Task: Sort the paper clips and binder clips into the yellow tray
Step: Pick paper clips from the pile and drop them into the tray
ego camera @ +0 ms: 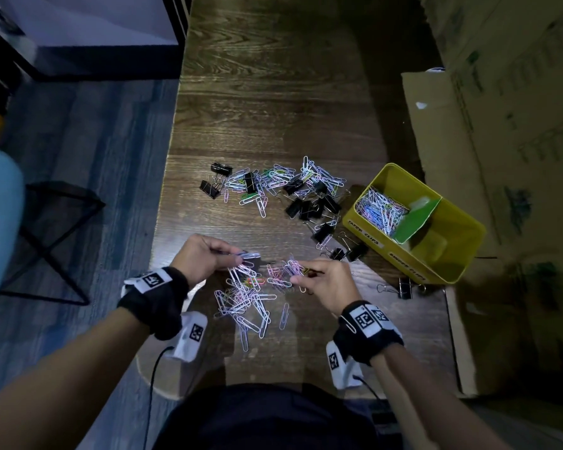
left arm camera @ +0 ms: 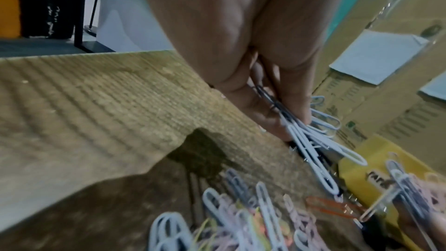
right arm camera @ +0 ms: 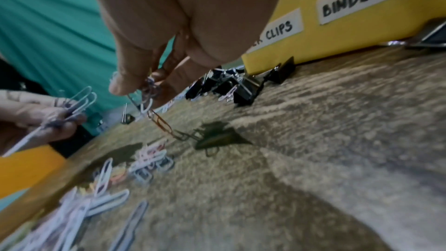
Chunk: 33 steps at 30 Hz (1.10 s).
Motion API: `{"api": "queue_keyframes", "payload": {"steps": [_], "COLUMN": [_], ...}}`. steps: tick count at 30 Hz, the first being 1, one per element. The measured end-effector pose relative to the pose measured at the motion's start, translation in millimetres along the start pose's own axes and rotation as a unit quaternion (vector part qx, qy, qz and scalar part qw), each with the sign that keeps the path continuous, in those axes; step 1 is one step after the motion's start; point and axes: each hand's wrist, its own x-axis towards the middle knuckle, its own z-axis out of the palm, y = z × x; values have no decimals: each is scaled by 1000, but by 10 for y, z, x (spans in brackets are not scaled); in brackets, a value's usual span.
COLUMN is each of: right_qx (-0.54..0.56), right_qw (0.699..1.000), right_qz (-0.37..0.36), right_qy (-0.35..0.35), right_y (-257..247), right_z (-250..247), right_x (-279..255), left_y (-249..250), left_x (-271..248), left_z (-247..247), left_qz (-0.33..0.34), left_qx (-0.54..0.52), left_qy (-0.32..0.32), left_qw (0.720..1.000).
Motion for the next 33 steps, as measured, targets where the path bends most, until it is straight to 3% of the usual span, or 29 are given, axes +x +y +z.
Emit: {"api": "queue_keyframes", "payload": {"steps": [6,13,17,20,24,26,29,31,33], "right_qx": [164,232,258,254,211,171,71,-18,-119], "right_qw": [985,953,934,930,938,947,968,979,980], "right_qz": [-28,-98,-109,-100,-83,-58,-19,-14,-11], "right_qy": [51,167,222,247,262,266,242,204,162], "right_y": [-162,-266,-260,-226,-186,-110,-23,-40,-118], "right_z": [-352,-967,-1326,-1540,-1758,-1845,-1922,-1912,-1865], "right_x": [-171,-222,-163,-52,140,275,449,526,576], "left_y": [662,1539,1719,1732,1697,1662,1634,1561,1398], "left_x": [44,349,602,695,717,719,662,635,657], "left_z": [207,1101,1684,2027,2185,2141,1975,1806,1567], "left_qz": [7,74,156,216,242,247,257,213,182], "left_qx": [-82,-103,45,196,351,373,288,175,116], "left_qy": [-66,-104,-59,-37,-98,-121,-94,-75,-45], "left_qw": [994,986,985,956,899,886,917,958,975]}}
